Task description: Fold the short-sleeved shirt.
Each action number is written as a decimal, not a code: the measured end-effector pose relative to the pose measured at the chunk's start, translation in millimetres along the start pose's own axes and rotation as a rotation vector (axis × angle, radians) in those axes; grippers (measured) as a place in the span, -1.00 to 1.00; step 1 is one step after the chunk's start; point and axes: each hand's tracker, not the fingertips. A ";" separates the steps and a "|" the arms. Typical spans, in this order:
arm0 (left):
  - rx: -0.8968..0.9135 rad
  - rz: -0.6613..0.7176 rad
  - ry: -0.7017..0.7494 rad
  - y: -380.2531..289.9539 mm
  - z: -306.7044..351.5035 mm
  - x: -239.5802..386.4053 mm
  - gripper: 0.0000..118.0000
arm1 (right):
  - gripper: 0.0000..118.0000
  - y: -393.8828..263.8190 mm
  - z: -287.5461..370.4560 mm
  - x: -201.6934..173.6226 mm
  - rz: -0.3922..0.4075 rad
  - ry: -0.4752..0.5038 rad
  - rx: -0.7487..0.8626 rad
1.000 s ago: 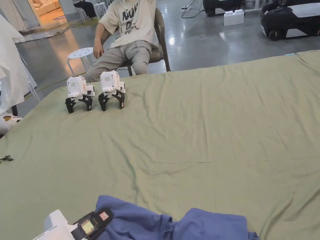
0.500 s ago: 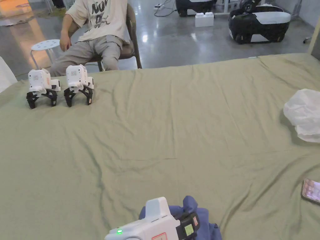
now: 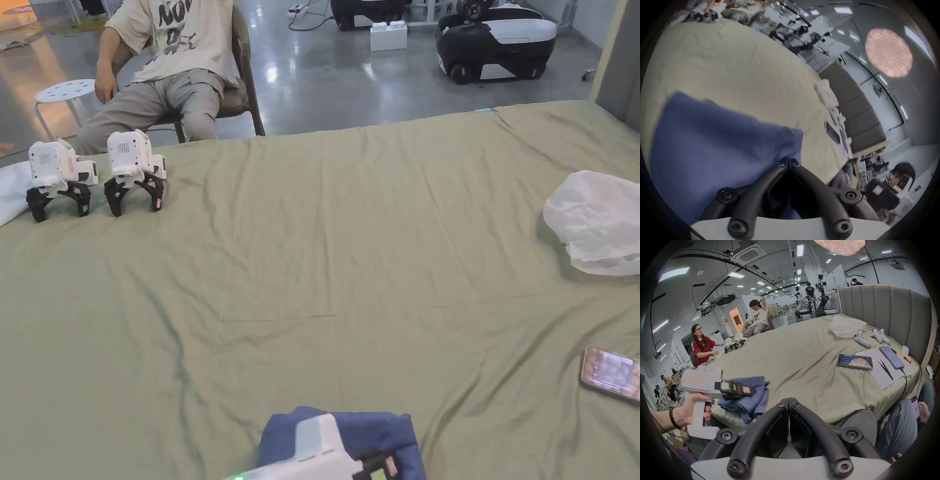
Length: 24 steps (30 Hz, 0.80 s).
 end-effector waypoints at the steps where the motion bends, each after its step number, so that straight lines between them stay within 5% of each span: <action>1: -0.045 -0.030 0.053 -6.9 -13.6 4.5 -0.98 | -1.00 -0.4 0.5 -1.4 0.003 0.000 -0.005; 5: -0.068 -0.153 0.123 -22.4 -39.5 6.3 -1.00 | -1.00 -3.5 -0.3 -5.8 0.015 0.006 -0.027; 12: 0.008 -0.071 0.021 -4.3 8.4 14.6 -0.94 | -1.00 -0.5 -34.1 -17.7 0.055 0.077 -0.101; 14: 0.075 -0.083 -0.045 1.4 43.4 15.8 -0.61 | -1.00 6.4 -53.1 -24.6 0.070 0.117 -0.123; 16: 0.144 -0.074 -0.022 7.0 78.0 7.5 0.15 | -1.00 14.7 -81.5 -33.7 0.074 0.180 -0.174; 18: 0.179 -0.032 0.037 11.6 102.6 -5.7 0.56 | -1.00 18.9 -109.3 -45.0 0.100 0.235 -0.195; 24: 0.226 0.144 0.111 13.5 140.8 -60.0 0.59 | -1.00 6.9 -195.8 -71.1 0.195 0.218 -0.394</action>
